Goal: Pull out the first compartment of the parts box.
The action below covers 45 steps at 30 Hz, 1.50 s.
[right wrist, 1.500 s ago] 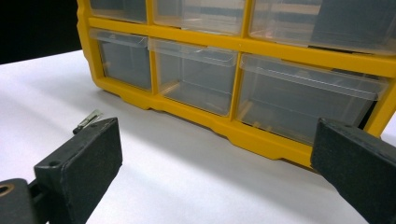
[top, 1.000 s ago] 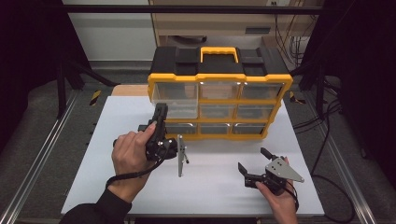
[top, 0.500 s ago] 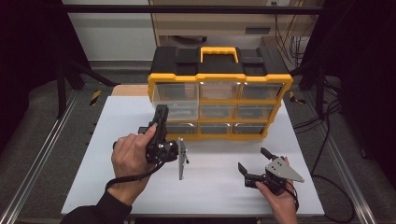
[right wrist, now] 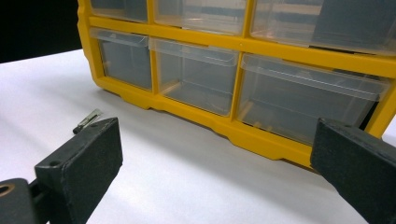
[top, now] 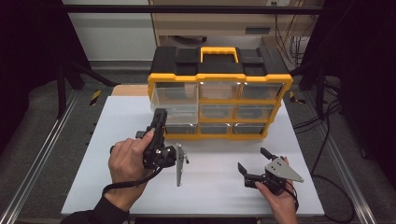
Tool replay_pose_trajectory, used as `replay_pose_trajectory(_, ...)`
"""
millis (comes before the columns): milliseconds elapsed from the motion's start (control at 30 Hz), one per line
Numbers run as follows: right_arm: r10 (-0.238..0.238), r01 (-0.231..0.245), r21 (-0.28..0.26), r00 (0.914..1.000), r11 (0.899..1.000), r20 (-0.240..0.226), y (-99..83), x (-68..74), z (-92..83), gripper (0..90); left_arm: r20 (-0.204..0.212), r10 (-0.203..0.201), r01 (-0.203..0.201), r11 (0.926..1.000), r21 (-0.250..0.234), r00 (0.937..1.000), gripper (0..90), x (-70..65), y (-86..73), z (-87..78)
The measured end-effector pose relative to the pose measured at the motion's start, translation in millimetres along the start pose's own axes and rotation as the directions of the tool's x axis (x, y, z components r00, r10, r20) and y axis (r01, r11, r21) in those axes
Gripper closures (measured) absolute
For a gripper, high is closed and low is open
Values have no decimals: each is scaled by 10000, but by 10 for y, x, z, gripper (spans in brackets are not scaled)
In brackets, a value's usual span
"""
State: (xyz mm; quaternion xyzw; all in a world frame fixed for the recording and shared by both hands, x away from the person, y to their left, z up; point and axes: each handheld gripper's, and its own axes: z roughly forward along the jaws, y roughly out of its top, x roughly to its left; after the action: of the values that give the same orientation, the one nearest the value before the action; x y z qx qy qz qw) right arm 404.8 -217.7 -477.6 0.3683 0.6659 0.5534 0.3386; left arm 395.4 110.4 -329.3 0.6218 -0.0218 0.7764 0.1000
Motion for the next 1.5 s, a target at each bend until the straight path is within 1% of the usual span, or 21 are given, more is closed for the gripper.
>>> replay_pose_trajectory(33,-5,5,2,10000,10000,0,0,1,1,26,16,48,-48,10000,-5,10000,802,2,3,-11)
replay_pose_trajectory(567,-38,38,21,10000,10000,-7,-1,5,4,26,84,38,-38,10000,-49,10000,796,-21,8,-36)
replay_pose_trajectory(867,-50,50,22,10000,10000,-5,-1,7,3,26,25,86,-86,10000,-40,10000,792,-43,23,-39)
replay_pose_trajectory(1100,-48,48,31,10000,10000,-4,-2,9,4,26,44,1,-1,10000,18,10000,786,-53,25,-25)
replay_pose_trajectory(1267,-59,59,49,10000,10000,-22,-4,15,10,27,54,-187,187,9998,14,9998,780,-56,20,-34)
replay_pose_trajectory(1333,-62,62,51,10000,10000,-22,-5,16,11,27,80,-458,458,9989,28,9989,773,-54,21,-33)
replay_pose_trajectory(1367,-62,62,51,10000,10000,-22,-5,16,11,27,80,-458,458,9989,28,9989,768,-54,21,-33)
replay_pose_trajectory(1400,-55,55,59,10000,10000,-11,-6,15,11,27,119,-679,678,9977,34,9976,764,-48,21,-30)
replay_pose_trajectory(1433,-53,53,60,10000,10000,-12,-5,14,11,27,119,-679,678,9977,34,9976,759,-48,21,-30)
replay_pose_trajectory(1467,-51,51,62,10000,10000,-6,-5,14,12,27,170,-928,927,9957,61,9955,754,-39,21,-29)
replay_pose_trajectory(1500,-53,53,59,10000,10000,0,-5,12,11,27,170,-928,927,9957,61,9955,747,-39,21,-29)
